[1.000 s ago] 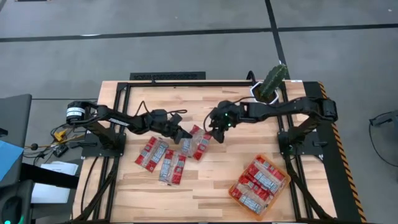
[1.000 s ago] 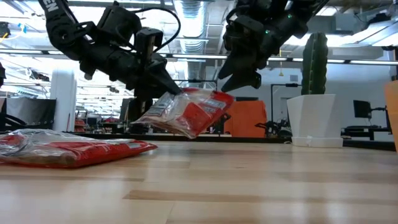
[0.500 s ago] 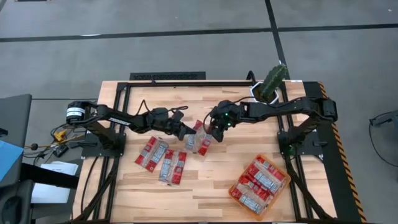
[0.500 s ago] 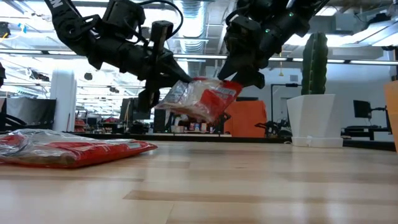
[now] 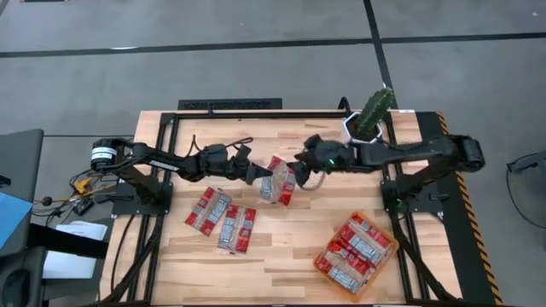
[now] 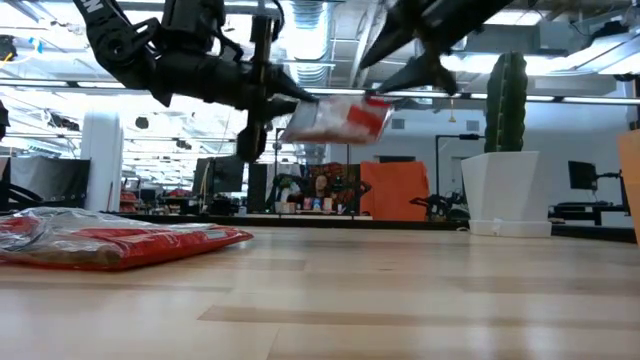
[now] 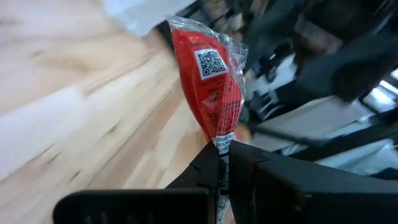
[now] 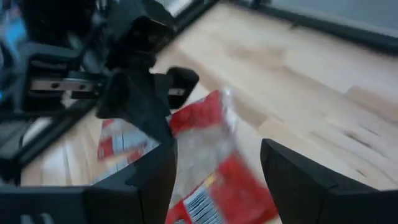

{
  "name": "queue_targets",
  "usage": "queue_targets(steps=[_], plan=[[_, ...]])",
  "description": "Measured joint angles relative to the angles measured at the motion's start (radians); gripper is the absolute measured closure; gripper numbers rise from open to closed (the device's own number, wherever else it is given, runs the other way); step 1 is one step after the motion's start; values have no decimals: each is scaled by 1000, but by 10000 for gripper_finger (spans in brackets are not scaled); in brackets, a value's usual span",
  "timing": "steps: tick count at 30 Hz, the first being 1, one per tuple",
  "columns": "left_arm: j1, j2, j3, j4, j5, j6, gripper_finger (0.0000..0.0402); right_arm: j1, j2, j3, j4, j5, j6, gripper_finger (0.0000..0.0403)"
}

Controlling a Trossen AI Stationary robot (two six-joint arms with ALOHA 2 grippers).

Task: Sort popcorn bags into baskets
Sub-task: Put the red popcorn bag into the orange bin

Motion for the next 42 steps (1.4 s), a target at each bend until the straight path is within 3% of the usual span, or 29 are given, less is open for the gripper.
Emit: queue_targets(steps=[4, 10, 17, 24, 28, 35, 42], plan=[[0, 0, 0, 99, -6, -31, 401, 124, -80, -85, 16, 172, 153, 148], [0, 0, 0, 183, -19, -74, 401, 243, -119, -208, 92, 307, 301, 148], [-5, -1, 0, 189, -35, -80, 401, 236, -38, -219, 276, 309, 191, 148], [-14, -1, 0, 190, -38, -80, 401, 162, 67, -217, 430, 169, 165, 154], [-14, -1, 0, 187, -35, -79, 401, 155, 94, -218, 486, 139, 164, 206], [-14, -1, 0, 146, -47, -84, 390, 172, 66, -217, 490, 124, 134, 376], [-14, -1, 0, 154, 61, -62, 303, 179, -49, -217, 362, 90, 128, 382]])
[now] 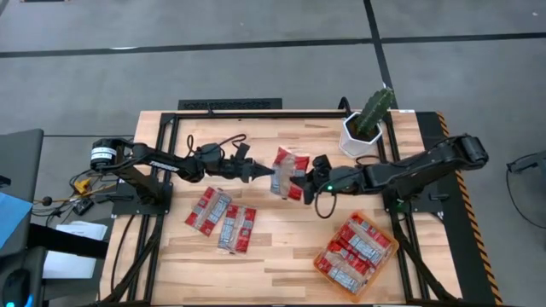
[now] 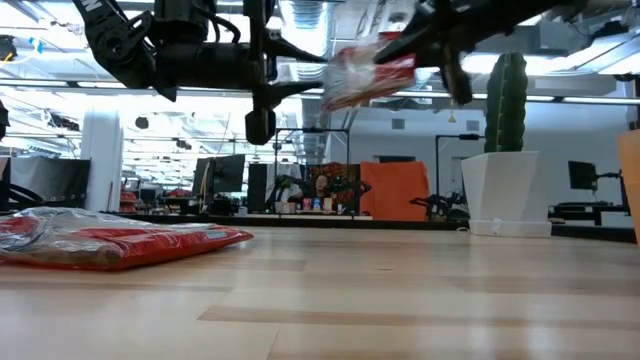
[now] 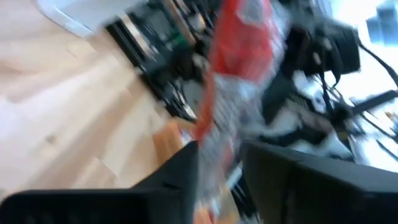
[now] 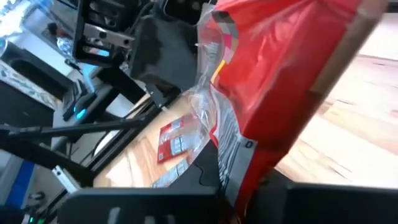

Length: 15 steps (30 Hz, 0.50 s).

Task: Sort popcorn bags into baskets
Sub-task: Put the red popcorn bag into the orange bin

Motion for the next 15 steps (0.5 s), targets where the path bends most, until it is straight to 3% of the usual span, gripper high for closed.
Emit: queue_targets(steps=[5, 9, 12, 15], plan=[[0, 0, 0, 20, 185, -14, 221, 22, -139, 0, -227, -83, 7, 386], [-7, 0, 0, 17, 300, -51, 180, 70, -257, 0, -457, -300, 53, 384], [-16, 0, 0, 11, 326, -62, 168, 174, -300, 0, -600, -435, 155, 384], [-22, 0, 0, -1, 326, -62, 167, 320, -296, 0, -622, -464, 263, 383]])
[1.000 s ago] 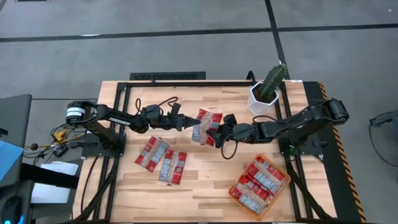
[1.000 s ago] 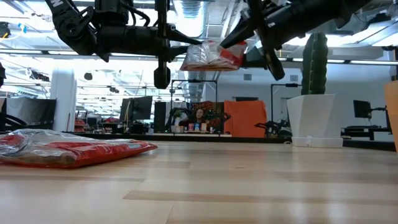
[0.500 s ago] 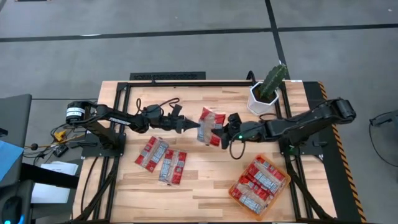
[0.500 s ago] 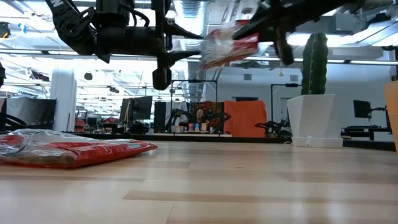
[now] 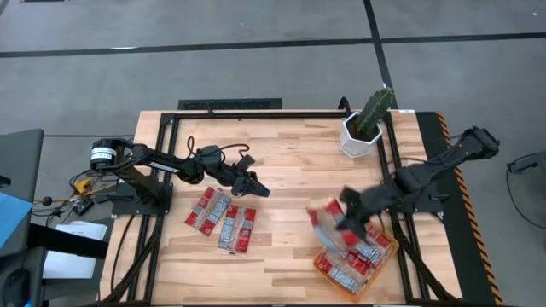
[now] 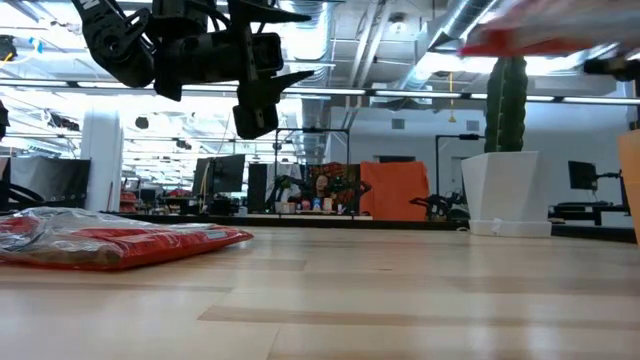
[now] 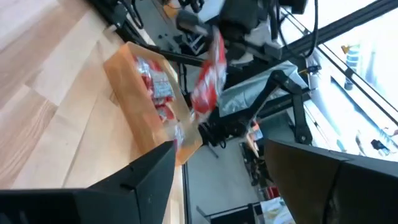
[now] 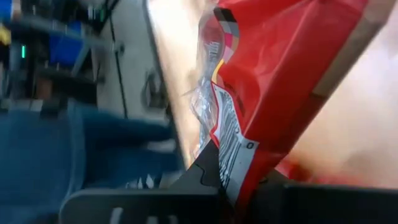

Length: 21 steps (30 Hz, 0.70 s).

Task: Sort popcorn bags into baskets
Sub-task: Put the red popcorn bag into the orange bin

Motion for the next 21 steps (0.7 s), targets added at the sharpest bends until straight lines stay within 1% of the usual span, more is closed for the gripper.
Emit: queue_targets(steps=[4, 8, 10, 13, 16, 21], plan=[[-1, 0, 0, -29, -2, 6, 168, 169, 41, 0, 18, 2, 132, 379], [-1, 0, 0, -52, -20, 30, 168, 266, 93, 0, 17, 2, 215, 377], [-1, 0, 0, -52, -28, 39, 168, 286, 127, 0, 26, 2, 240, 377], [-1, 0, 0, -52, -46, 42, 168, 298, 175, 0, 86, -6, 249, 377], [-1, 0, 0, -51, -54, 42, 168, 298, 230, 0, 149, -45, 248, 376], [0, 0, 0, -65, -55, 42, 168, 298, 304, 0, 173, -102, 247, 374]])
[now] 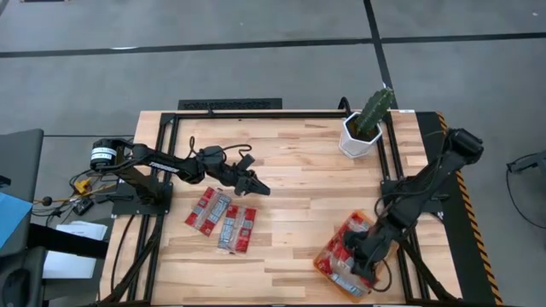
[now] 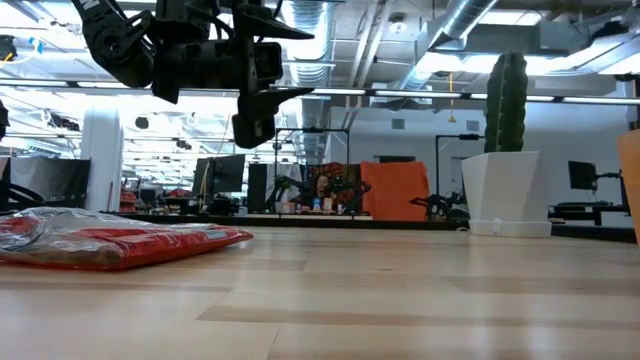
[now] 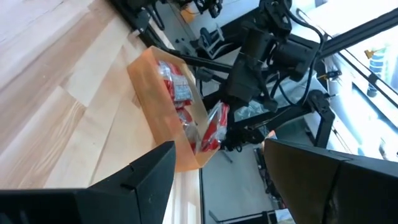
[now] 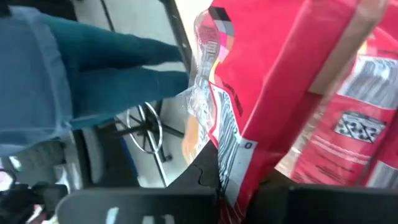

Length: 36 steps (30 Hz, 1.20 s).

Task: Sort popcorn bags into baskets
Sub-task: Put the red popcorn bag into the orange bin

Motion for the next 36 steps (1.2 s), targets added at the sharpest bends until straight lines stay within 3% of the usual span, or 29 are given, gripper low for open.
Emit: queue_targets(steps=[7, 14, 22, 29, 33, 36], plan=[[0, 0, 0, -16, 2, 0, 168, -17, 26, 0, 10, -13, -3, 348], [5, 0, 0, -38, 12, 23, 168, -30, 26, 0, -1, -39, 0, 272], [37, 0, 0, -70, 189, 10, 168, -51, 26, 0, -48, -54, 17, 186], [103, 0, 0, -228, 320, 80, 168, -92, -59, 0, -140, -68, 16, 186], [136, -23, 1, -401, 312, 161, 168, -128, -160, 0, -213, -46, 24, 201], [145, -81, 26, -650, 261, 285, 168, -147, -236, 0, -231, 31, 23, 212]])
